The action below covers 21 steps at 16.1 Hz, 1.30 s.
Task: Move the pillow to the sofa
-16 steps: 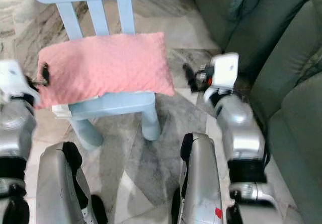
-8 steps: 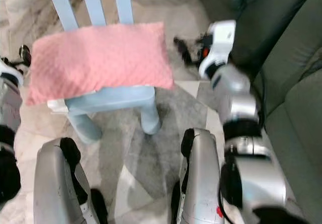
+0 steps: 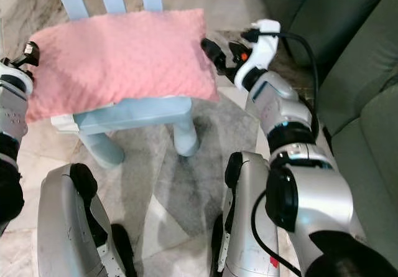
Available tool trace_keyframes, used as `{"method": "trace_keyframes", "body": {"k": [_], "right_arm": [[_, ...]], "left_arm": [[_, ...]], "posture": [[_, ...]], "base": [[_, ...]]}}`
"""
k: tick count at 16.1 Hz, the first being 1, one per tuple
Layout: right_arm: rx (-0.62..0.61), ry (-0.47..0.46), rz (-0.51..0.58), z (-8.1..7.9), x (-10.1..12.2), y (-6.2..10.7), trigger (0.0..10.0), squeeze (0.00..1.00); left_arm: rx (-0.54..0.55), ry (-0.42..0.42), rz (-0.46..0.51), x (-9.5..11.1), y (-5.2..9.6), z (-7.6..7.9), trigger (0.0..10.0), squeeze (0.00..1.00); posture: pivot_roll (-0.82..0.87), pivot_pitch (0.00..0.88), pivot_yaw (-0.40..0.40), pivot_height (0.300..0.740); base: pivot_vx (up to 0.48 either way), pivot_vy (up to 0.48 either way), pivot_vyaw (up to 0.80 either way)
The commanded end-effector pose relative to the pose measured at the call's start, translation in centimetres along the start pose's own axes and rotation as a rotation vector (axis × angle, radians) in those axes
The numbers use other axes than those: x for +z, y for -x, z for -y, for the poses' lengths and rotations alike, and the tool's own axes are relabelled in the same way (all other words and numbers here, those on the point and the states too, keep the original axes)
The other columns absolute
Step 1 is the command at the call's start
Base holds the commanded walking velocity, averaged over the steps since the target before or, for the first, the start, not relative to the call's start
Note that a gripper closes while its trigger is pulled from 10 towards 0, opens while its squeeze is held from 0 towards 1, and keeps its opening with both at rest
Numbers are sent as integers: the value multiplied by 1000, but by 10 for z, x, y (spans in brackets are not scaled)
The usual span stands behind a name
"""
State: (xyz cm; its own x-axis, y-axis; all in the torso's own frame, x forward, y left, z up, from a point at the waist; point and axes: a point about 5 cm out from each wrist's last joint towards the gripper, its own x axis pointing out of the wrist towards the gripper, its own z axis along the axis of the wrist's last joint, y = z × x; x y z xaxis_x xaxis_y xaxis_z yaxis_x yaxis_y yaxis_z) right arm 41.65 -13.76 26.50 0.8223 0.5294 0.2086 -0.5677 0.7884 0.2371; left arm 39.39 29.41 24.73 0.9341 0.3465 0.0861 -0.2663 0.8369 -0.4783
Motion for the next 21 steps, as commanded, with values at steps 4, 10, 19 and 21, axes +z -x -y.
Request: {"method": "trace_keyframes", "body": {"k": [4,10,19,21], "right_arm": [[90,-121,2,-12,-8,-7,10000,0],[254,-137,-18,-27,-9,-11,10000,0],[367,-81,-97,-28,-24,-3,10000,0],[382,-87,-113,-26,-28,0,10000,0]], "left_arm": [[-1,103,-55,4,-2,-5,10000,0],[-48,177,-138,18,-3,-11,10000,0],[-212,127,-494,21,13,-32,10000,0],[-295,133,-551,19,18,-30,10000,0]], "posture": [[58,404,-19,351],[74,420,-17,351],[94,421,-13,351],[92,422,-16,351]], "base": [[0,0,0],[0,0,0],[0,0,0],[0,0,0]]}}
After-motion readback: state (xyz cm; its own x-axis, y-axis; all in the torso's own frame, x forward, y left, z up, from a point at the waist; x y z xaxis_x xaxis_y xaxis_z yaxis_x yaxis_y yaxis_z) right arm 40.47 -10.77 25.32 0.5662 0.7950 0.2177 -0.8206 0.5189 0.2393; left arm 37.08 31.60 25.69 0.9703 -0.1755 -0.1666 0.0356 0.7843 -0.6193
